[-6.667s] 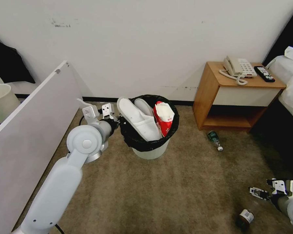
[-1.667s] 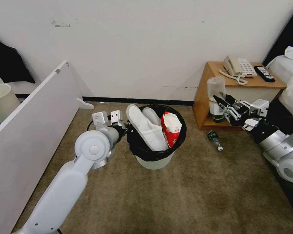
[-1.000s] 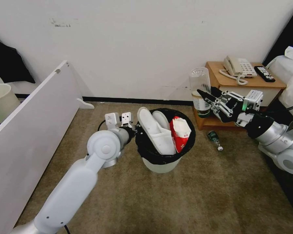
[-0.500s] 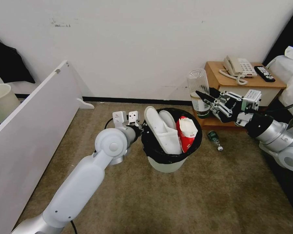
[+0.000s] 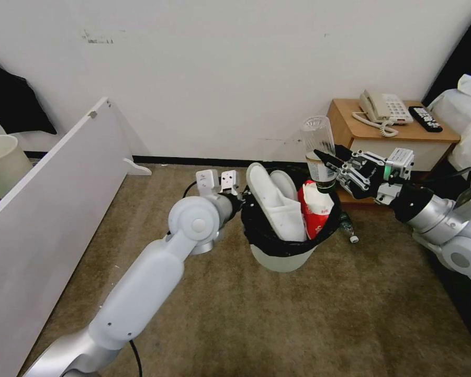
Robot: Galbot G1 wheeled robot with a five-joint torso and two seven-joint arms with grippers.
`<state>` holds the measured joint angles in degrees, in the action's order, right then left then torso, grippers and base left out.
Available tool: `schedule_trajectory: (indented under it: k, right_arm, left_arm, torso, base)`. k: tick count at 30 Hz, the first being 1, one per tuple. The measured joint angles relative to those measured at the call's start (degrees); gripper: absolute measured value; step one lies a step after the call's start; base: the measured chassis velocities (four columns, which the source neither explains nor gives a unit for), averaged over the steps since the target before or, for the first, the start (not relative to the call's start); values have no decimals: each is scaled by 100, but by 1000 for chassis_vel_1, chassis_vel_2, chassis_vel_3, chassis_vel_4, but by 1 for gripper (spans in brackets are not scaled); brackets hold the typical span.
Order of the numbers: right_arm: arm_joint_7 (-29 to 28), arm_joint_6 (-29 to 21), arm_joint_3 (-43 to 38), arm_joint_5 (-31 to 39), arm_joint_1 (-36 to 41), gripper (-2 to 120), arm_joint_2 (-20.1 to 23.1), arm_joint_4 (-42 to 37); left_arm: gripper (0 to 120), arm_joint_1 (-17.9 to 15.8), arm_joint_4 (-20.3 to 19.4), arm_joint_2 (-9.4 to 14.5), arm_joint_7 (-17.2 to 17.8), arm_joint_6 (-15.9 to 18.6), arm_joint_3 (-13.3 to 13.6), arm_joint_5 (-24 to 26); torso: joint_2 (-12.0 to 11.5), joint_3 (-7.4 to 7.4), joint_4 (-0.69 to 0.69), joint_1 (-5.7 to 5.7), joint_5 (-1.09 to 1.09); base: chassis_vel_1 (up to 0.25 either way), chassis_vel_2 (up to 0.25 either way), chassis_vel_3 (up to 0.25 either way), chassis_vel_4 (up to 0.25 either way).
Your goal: Pick up the trash bin, then pick up the garbage from the floor and place it into the trash bin.
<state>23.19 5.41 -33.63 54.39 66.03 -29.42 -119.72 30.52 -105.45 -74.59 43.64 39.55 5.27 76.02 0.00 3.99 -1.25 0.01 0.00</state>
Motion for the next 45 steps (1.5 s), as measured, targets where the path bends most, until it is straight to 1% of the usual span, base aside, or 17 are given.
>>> schedule_trajectory:
  k: [10, 17, 19, 21, 22, 24, 25, 26, 28, 31, 32, 34, 35, 37, 38, 40, 45]
  right_arm:
    - [37, 15, 69, 1, -66, 19, -48, 41]
    - [-85, 15, 129, -22, -129, 19, -68, 69]
    - [-108, 15, 142, -32, -143, 22, -79, 85]
    - [-183, 15, 182, -61, -178, 34, -118, 116]
    - [-183, 15, 182, -61, -178, 34, -118, 116]
    - [-218, 15, 198, -63, -183, 46, -143, 114]
    - [-218, 15, 198, -63, -183, 46, -143, 114]
    - [-231, 15, 209, -64, -191, 53, -151, 113]
    - [-235, 15, 216, -64, -203, 56, -153, 113]
    - [-253, 15, 240, -65, -243, 70, -161, 128]
    - [-253, 15, 240, -65, -243, 70, -161, 128]
    - [-277, 15, 290, -67, -296, 83, -171, 155]
    - [-277, 15, 290, -67, -296, 83, -171, 155]
    - [-302, 15, 369, -69, -378, 93, -195, 190]
    - [-302, 15, 369, -69, -378, 93, -195, 190]
    - [-317, 15, 481, -73, -508, 99, -244, 244]
    - [-330, 15, 625, -77, -660, 100, -286, 313]
  left_arm:
    - [4, -190, 365, -298, -78, -1, 48, -89]
    - [4, -219, 413, -343, -88, -1, 44, -109]
    - [4, -219, 413, -343, -89, -1, 41, -109]
    - [4, -210, 391, -309, -89, -1, 30, -109]
    - [4, -210, 391, -309, -89, -1, 30, -109]
    - [4, -179, 354, -266, -88, -1, 23, -108]
    - [4, -179, 354, -266, -88, -1, 23, -108]
    - [4, -170, 335, -243, -87, -1, 18, -108]
    - [4, -168, 324, -229, -87, -1, 14, -106]
    - [4, -165, 309, -195, -87, -1, -4, -99]
    - [4, -165, 309, -195, -87, -1, -4, -99]
    - [4, -154, 295, -170, -87, -1, -18, -98]
    - [4, -154, 295, -170, -87, -1, -18, -98]
    - [4, -142, 289, -153, -87, -1, -28, -95]
    - [4, -142, 289, -153, -87, -1, -28, -95]
    - [4, -128, 289, -143, -89, -1, -45, -96]
    - [4, -120, 288, -124, -97, 0, -74, -97]
  torso:
    - [0, 0, 0, 0, 0]
    - [0, 0, 0, 0, 0]
    - [0, 0, 1, 0, 0]
    - [0, 0, 0, 0, 0]
    - [0, 0, 0, 0, 0]
    - [0, 0, 1, 0, 0]
    - [0, 0, 1, 0, 0]
    - [0, 0, 1, 0, 0]
    - [0, 0, 1, 0, 0]
    - [0, 0, 1, 0, -1]
    - [0, 0, 1, 0, -1]
    - [0, 0, 1, 0, -1]
    - [0, 0, 1, 0, -1]
    - [0, 0, 0, 0, -1]
    - [0, 0, 0, 0, -1]
    - [0, 0, 1, 0, -1]
    - [0, 0, 0, 0, -1]
  base:
    - [0, 0, 0, 0]
    - [0, 0, 0, 0]
    - [0, 0, 0, 0]
    - [0, 0, 0, 0]
    - [0, 0, 0, 0]
    - [0, 0, 0, 0]
    - [0, 0, 0, 0]
    - [0, 0, 0, 0]
    - [0, 0, 0, 0]
    - [0, 0, 0, 0]
    - [0, 0, 0, 0]
    - [0, 0, 0, 0]
    - [0, 0, 0, 0]
    - [0, 0, 0, 0]
    - [0, 0, 0, 0]
    - [0, 0, 0, 0]
    - [0, 0, 0, 0]
